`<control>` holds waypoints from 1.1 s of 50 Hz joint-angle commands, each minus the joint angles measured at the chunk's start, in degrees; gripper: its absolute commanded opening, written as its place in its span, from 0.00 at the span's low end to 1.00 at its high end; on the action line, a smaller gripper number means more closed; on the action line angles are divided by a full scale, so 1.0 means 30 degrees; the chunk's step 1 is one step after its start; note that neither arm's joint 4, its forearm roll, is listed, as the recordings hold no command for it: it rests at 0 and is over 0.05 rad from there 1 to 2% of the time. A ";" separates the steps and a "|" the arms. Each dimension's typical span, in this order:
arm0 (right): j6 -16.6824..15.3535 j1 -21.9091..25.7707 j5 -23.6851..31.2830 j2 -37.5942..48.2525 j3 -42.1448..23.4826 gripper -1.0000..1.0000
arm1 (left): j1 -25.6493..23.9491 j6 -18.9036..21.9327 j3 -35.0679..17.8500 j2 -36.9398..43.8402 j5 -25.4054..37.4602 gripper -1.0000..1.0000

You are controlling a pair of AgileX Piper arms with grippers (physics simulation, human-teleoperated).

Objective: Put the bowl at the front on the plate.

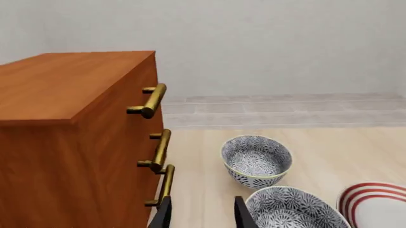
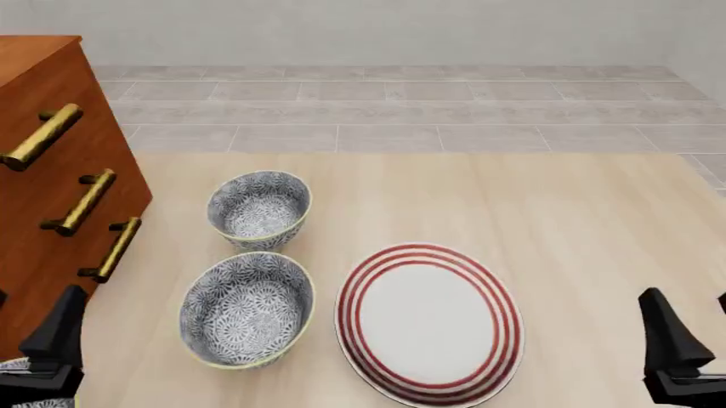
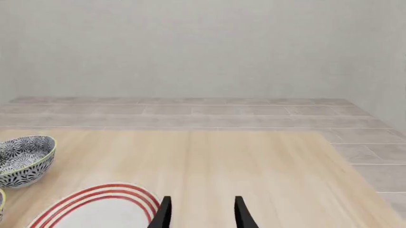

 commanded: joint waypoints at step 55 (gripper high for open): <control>0.0425 0.0079 0.0071 -0.0007 -0.0060 1.00 | 0.0040 0.0810 -0.6506 0.0808 1.2925 1.00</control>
